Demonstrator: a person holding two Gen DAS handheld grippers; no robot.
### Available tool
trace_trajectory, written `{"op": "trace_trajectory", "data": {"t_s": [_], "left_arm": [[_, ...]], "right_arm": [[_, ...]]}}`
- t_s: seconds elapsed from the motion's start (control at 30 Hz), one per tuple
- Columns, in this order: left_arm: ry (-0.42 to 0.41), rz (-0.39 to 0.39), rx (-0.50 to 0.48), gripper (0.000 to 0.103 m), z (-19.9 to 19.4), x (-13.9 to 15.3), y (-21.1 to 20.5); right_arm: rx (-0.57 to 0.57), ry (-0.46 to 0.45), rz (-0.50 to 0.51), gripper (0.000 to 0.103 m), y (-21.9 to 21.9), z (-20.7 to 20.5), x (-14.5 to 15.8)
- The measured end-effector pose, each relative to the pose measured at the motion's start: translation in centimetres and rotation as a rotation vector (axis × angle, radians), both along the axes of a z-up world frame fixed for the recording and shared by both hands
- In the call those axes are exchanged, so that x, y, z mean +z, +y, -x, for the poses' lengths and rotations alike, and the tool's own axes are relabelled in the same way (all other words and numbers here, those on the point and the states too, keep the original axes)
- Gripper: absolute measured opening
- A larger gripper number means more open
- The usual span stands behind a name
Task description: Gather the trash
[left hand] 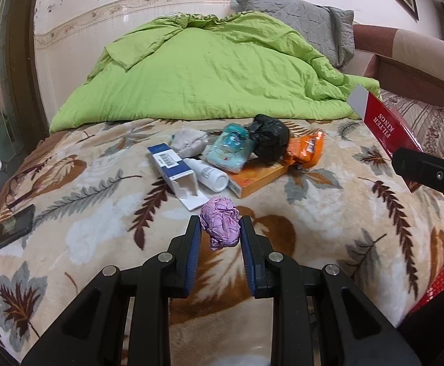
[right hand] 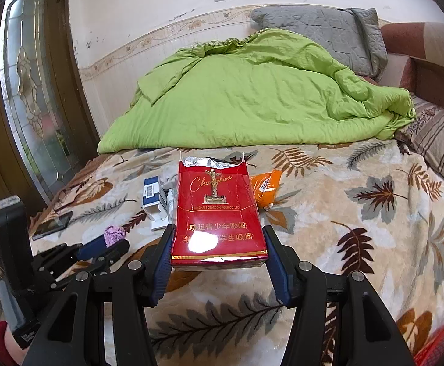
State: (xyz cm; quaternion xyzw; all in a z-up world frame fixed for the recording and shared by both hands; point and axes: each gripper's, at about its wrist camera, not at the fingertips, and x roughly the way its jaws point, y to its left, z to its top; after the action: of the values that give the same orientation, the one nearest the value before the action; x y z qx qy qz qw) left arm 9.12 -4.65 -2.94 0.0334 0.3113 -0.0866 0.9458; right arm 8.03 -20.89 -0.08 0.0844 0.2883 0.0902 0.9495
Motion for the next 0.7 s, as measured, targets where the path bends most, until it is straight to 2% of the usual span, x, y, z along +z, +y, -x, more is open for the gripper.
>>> {"op": "trace_trajectory", "data": {"t_s": [0.13, 0.27, 0.4, 0.53, 0.7], "left_arm": [[-0.014, 0.012, -0.033, 0.024, 0.9, 0.9, -0.9], [-0.024, 0.029, -0.079, 0.024, 2.0, 2.1, -2.0], [-0.042, 0.038, -0.148, 0.024, 3.4, 3.7, -3.6], [-0.063, 0.043, -0.252, 0.024, 5.4, 5.3, -6.5], [-0.073, 0.055, -0.386, 0.024, 8.3, 6.9, -11.0]], "right_arm": [[-0.005, 0.007, -0.05, 0.059, -0.9, 1.1, 0.4], [-0.012, 0.024, -0.141, 0.06, -2.6, 3.4, 0.9], [-0.031, 0.013, -0.16, 0.06, -4.5, 6.2, 1.8], [-0.093, -0.006, -0.181, 0.06, -8.0, 9.7, 2.9], [-0.234, -0.005, -0.201, 0.059, -14.3, 14.6, 3.7]]}}
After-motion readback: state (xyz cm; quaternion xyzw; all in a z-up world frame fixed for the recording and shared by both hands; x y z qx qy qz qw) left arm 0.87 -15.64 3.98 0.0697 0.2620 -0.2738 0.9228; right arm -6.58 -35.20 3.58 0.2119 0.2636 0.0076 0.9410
